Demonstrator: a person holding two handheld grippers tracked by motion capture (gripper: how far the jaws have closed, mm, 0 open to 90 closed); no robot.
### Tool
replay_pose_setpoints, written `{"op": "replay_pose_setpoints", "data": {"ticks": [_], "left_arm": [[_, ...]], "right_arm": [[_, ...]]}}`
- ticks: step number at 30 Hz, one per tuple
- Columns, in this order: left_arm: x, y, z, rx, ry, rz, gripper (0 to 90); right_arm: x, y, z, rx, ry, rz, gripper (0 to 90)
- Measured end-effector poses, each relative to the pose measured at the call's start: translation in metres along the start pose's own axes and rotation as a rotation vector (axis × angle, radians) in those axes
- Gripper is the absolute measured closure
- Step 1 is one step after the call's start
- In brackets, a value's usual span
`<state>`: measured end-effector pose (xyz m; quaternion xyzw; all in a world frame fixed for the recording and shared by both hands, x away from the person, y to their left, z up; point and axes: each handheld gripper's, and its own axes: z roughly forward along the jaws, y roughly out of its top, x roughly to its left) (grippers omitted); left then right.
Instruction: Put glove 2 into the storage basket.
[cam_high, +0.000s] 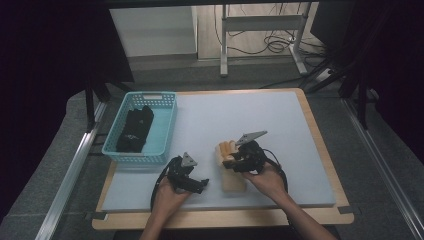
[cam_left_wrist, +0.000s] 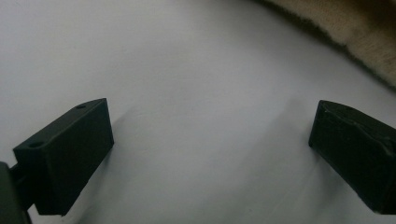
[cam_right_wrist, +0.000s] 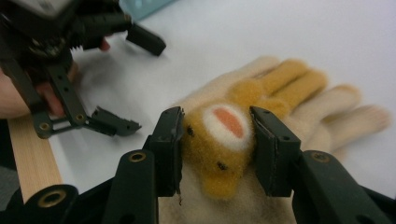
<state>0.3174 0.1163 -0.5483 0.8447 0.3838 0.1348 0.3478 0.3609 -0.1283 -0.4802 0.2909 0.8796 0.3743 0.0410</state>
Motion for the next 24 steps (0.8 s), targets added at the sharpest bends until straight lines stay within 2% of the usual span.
{"op": "replay_pose_setpoints", "data": {"ticks": [5,9,12,14,15,17,20,21,24], "left_arm": [[0.000,0.000,0.000,0.000,0.000,0.005,0.1],[0.000,0.000,0.000,0.000,0.000,0.005,0.1],[0.000,0.000,0.000,0.001,0.000,0.005,0.1],[0.000,0.000,0.000,0.003,-0.001,0.007,0.1],[0.000,0.000,0.000,0.001,0.000,0.005,0.1],[0.000,0.000,0.000,0.002,-0.001,0.006,0.1],[0.000,0.000,0.000,0.002,-0.001,0.004,0.1],[0.000,0.000,0.000,0.002,-0.002,0.003,0.1],[0.000,0.000,0.000,0.004,-0.001,0.005,0.1]], "right_arm": [[-0.001,-0.009,0.007,0.000,-0.014,0.010,53.6],[-0.002,-0.009,0.004,-0.018,-0.021,0.002,39.4],[-0.007,-0.002,-0.006,-0.056,-0.029,0.008,37.6],[-0.014,0.005,-0.014,-0.085,-0.044,0.020,39.2],[-0.020,0.009,-0.016,-0.089,-0.076,0.015,44.8],[-0.030,0.013,-0.014,-0.080,-0.105,0.024,50.0],[-0.047,0.016,-0.002,-0.068,-0.077,0.085,51.6],[-0.051,0.017,0.005,-0.054,-0.081,0.100,50.7],[-0.058,0.015,0.022,-0.016,-0.096,0.114,51.1]]}}
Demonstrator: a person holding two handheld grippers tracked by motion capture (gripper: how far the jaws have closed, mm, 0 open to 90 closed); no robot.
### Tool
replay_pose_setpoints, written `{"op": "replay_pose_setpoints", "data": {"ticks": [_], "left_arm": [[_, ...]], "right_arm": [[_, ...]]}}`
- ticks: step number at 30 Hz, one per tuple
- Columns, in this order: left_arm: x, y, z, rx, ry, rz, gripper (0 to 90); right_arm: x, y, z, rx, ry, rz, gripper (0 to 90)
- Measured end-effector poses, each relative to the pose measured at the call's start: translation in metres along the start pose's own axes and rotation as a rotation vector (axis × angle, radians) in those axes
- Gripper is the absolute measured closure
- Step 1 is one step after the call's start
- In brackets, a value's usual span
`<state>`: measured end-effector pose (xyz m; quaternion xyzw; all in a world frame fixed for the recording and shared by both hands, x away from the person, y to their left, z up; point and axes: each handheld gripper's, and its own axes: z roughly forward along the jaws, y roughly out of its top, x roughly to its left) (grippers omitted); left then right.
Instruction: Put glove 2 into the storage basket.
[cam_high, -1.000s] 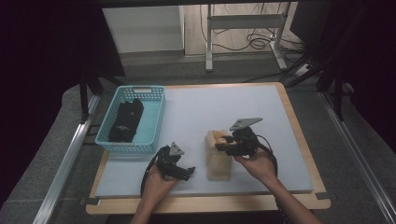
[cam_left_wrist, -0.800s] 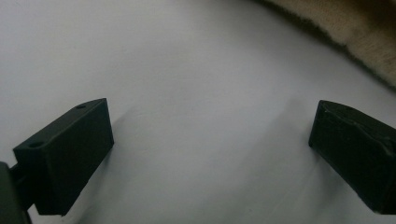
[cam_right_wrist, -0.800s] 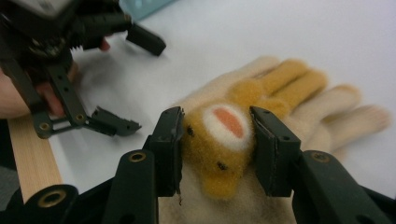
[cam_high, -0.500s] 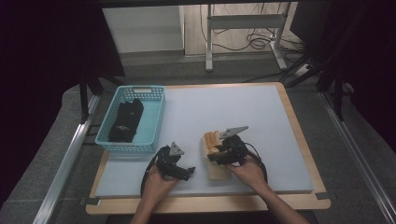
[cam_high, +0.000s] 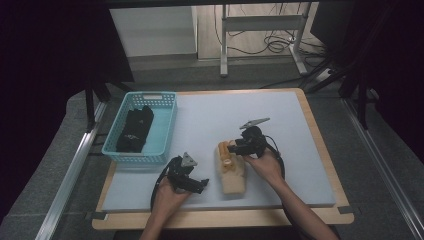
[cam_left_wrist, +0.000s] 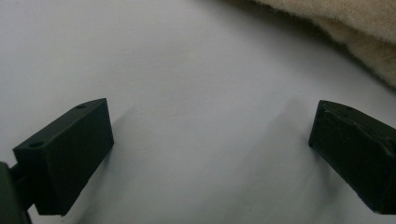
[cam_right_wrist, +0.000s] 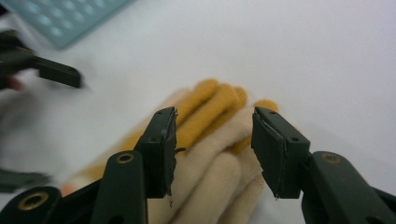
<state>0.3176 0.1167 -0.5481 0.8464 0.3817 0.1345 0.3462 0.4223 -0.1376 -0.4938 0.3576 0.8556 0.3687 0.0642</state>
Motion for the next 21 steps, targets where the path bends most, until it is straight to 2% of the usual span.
{"op": "replay_pose_setpoints", "data": {"ticks": [2,4,5,9,12,15,19,21], "left_arm": [[0.000,0.000,0.000,-0.001,-0.001,-0.001,0.1],[0.000,0.000,0.000,-0.001,-0.001,-0.001,0.1],[0.000,0.000,0.000,-0.002,-0.001,-0.002,0.1],[0.000,0.000,0.000,-0.002,-0.001,-0.002,0.1],[0.000,0.000,0.000,-0.002,0.000,0.001,0.1],[0.000,0.000,0.000,-0.002,0.000,0.001,0.1],[0.000,0.000,0.000,-0.002,-0.001,-0.002,0.1],[0.000,0.000,0.000,-0.001,-0.001,-0.001,0.1]], "right_arm": [[-0.002,-0.003,0.010,0.027,-0.003,0.000,64.8],[-0.002,-0.006,0.012,0.025,0.014,0.004,80.2],[-0.002,-0.006,0.012,0.022,0.020,-0.007,84.1],[0.003,-0.005,0.004,0.010,0.012,-0.036,85.9],[0.007,-0.001,-0.011,-0.024,-0.003,-0.063,85.9],[0.006,0.001,-0.020,-0.046,-0.008,-0.063,85.4],[-0.002,-0.002,-0.013,-0.025,-0.020,-0.045,83.9],[-0.008,-0.005,-0.004,-0.007,-0.012,-0.030,77.0]]}}
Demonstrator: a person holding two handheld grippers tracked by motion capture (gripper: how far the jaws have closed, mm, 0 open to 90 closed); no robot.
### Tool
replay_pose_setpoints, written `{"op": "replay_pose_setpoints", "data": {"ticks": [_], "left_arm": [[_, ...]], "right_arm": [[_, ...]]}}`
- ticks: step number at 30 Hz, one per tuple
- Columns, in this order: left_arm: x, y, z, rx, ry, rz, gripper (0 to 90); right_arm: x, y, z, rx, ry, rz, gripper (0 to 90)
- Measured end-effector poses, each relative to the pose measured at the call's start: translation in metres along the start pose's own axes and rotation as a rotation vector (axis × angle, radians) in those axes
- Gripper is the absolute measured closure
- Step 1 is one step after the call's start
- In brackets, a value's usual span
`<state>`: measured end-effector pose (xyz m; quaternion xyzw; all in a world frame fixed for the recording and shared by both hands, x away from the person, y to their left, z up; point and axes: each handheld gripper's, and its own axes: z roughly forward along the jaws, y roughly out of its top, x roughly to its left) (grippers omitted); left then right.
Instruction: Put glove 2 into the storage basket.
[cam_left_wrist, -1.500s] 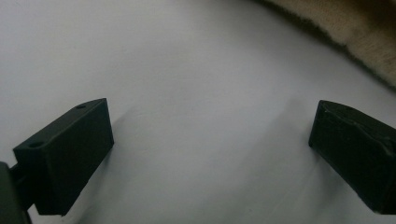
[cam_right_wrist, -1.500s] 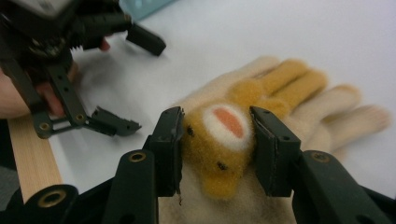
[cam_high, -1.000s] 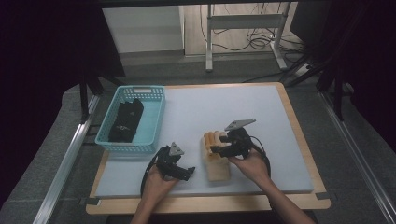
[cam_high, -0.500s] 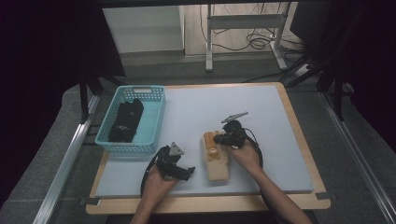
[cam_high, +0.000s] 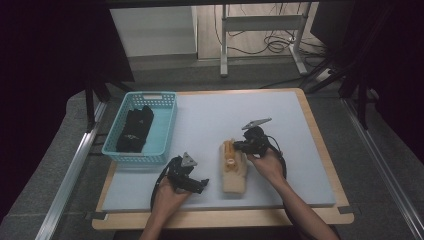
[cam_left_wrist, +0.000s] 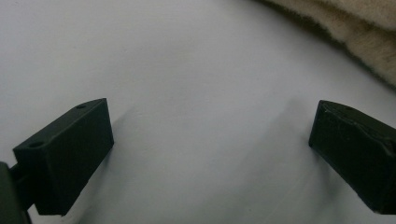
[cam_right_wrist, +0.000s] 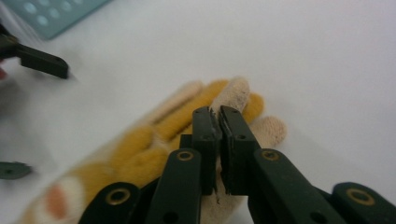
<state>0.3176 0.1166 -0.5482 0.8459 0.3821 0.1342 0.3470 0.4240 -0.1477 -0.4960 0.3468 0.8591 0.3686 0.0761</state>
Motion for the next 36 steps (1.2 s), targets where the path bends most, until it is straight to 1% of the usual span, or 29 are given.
{"op": "replay_pose_setpoints", "data": {"ticks": [2,4,6,8,9,11,13,16,18,19,23,27,33,36], "left_arm": [[0.000,0.000,0.000,0.000,0.000,0.000,0.1],[0.000,0.000,0.000,0.000,0.000,0.000,0.1],[0.000,0.000,0.000,0.000,0.001,0.000,0.1],[0.000,0.000,0.000,0.000,0.000,0.000,0.1],[0.000,0.000,0.000,0.000,0.000,0.000,0.1],[0.000,0.000,0.000,0.000,0.000,0.000,0.2],[0.000,0.000,0.000,0.000,-0.001,0.000,0.2],[0.000,0.000,0.000,0.000,0.000,0.001,0.3],[0.000,0.000,-0.001,0.000,0.000,0.002,0.5],[0.000,0.000,-0.001,0.002,0.000,-0.003,0.6],[-0.001,-0.001,-0.002,0.000,0.009,0.001,1.0],[0.000,-0.006,-0.008,0.002,0.019,0.000,1.1],[0.007,-0.016,-0.016,0.000,0.038,-0.034,1.1],[0.010,-0.021,-0.020,0.000,0.032,-0.044,1.7]], "right_arm": [[-0.004,-0.003,0.006,-0.011,0.001,0.008,69.0],[-0.008,-0.004,0.006,-0.024,-0.008,0.010,64.2],[-0.011,-0.004,0.001,-0.041,-0.016,0.012,63.0],[-0.011,-0.004,-0.006,-0.049,-0.021,-0.001,63.0],[-0.010,-0.004,-0.011,-0.057,-0.028,-0.021,63.1],[-0.008,-0.007,-0.018,-0.061,-0.032,-0.047,65.8],[-0.007,-0.012,-0.025,-0.057,-0.040,-0.073,70.7],[-0.005,-0.021,-0.032,-0.045,-0.030,-0.090,78.4],[-0.004,-0.028,-0.036,-0.038,-0.033,-0.102,81.7],[-0.004,-0.031,-0.038,-0.038,-0.029,-0.102,82.5],[-0.002,-0.044,-0.046,-0.039,-0.023,-0.106,85.3],[0.003,-0.058,-0.052,-0.035,-0.007,-0.116,86.9],[0.013,-0.076,-0.058,-0.028,0.029,-0.120,87.1],[0.018,-0.084,-0.058,-0.016,0.058,-0.124,87.1]]}}
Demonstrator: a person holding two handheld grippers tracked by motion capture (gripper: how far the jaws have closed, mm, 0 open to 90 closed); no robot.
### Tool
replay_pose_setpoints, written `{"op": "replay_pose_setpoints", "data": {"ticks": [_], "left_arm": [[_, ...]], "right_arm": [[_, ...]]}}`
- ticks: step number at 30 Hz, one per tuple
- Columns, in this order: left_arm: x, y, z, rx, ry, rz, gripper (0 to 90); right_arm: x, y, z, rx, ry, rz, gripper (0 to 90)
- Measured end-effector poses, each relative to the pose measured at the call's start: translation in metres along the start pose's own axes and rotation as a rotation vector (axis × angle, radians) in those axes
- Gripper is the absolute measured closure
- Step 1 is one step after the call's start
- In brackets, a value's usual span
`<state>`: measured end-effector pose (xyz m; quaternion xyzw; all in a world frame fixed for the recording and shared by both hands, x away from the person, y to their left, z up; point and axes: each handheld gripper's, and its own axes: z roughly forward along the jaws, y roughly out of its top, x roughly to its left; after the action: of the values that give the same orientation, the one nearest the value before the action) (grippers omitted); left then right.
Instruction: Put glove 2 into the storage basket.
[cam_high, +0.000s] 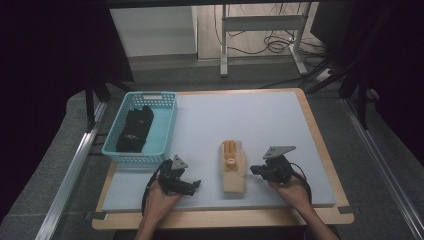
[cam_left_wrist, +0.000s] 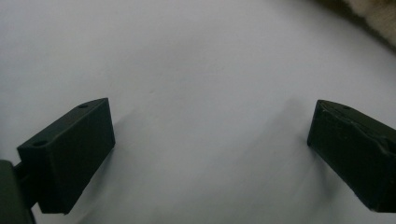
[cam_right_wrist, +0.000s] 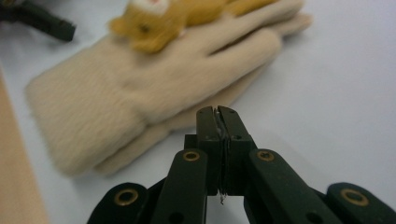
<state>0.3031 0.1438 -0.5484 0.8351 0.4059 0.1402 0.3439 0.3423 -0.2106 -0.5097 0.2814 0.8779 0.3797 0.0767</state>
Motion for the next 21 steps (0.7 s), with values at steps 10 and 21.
{"op": "replay_pose_setpoints", "data": {"ticks": [10,21], "left_arm": [[0.000,0.000,0.001,0.005,-0.006,0.007,0.5],[0.000,0.000,0.001,0.004,-0.007,0.005,0.4]], "right_arm": [[0.017,-0.010,0.013,0.036,0.048,-0.014,86.9],[0.031,0.004,0.033,0.026,0.071,-0.036,86.1]]}}
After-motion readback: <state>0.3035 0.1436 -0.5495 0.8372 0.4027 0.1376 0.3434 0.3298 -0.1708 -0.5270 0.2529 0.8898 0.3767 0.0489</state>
